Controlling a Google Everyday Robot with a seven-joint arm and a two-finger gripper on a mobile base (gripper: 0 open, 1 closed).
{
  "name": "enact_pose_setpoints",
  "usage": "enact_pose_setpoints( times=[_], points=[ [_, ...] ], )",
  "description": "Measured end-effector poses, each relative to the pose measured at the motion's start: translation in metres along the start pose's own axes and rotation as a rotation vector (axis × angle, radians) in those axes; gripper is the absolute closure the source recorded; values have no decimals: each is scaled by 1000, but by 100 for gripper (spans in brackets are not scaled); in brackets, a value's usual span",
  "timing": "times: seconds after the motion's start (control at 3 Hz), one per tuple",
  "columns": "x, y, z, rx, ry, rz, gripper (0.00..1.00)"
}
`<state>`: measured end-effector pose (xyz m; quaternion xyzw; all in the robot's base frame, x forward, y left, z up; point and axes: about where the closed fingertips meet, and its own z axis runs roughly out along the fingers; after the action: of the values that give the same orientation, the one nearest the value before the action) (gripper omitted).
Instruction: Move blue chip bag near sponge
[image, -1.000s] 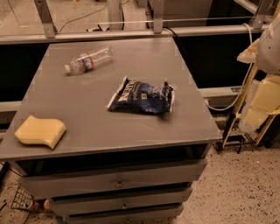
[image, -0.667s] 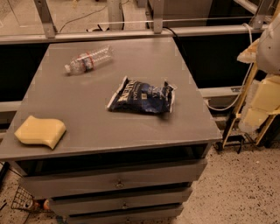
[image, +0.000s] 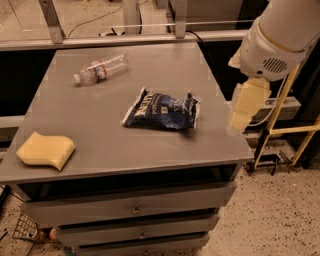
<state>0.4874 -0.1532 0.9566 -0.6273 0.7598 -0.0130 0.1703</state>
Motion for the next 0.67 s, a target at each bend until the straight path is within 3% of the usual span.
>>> enact_pose_setpoints(
  times=[0.33, 0.67],
  points=[
    [-36, -17, 36, -18, -66, 24, 0],
    [-53, -26, 55, -27, -98, 40, 0]
  ],
)
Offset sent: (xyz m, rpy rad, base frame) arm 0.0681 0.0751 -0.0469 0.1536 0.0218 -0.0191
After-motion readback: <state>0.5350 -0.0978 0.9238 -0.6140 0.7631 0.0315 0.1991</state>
